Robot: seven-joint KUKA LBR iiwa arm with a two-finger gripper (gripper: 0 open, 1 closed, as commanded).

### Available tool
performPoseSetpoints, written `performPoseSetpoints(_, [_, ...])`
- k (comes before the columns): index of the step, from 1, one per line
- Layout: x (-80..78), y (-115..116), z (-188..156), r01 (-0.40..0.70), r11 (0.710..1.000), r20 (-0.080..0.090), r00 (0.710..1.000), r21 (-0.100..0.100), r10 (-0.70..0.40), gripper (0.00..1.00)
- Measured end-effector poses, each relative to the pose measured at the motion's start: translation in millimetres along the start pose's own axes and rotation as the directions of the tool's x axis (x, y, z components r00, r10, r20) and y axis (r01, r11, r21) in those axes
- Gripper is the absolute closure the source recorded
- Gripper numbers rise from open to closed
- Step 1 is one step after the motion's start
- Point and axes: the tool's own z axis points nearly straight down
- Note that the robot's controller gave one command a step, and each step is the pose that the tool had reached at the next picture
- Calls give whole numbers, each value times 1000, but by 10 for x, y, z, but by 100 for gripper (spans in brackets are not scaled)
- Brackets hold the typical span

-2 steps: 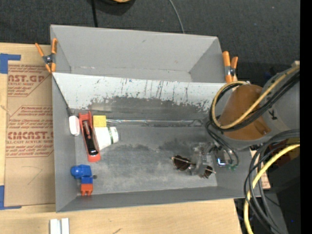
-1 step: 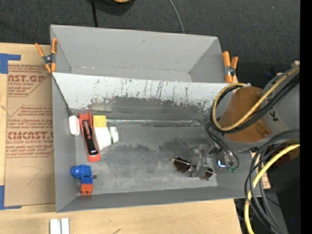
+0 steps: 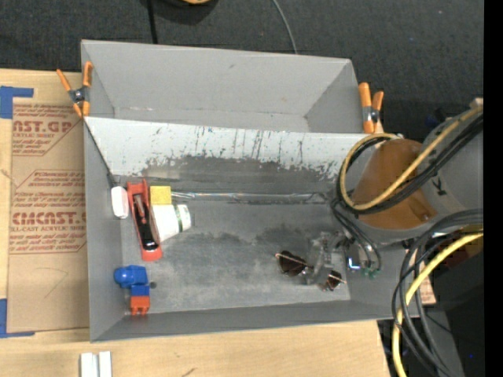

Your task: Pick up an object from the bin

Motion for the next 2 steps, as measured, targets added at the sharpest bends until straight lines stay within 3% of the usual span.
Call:
performPoseSetpoints(1, [-24, 38, 11, -1, 1000, 1, 1000, 1, 1, 100])
performPoseSetpoints(2, [51, 36, 11, -40, 999, 0, 999, -1, 40, 100])
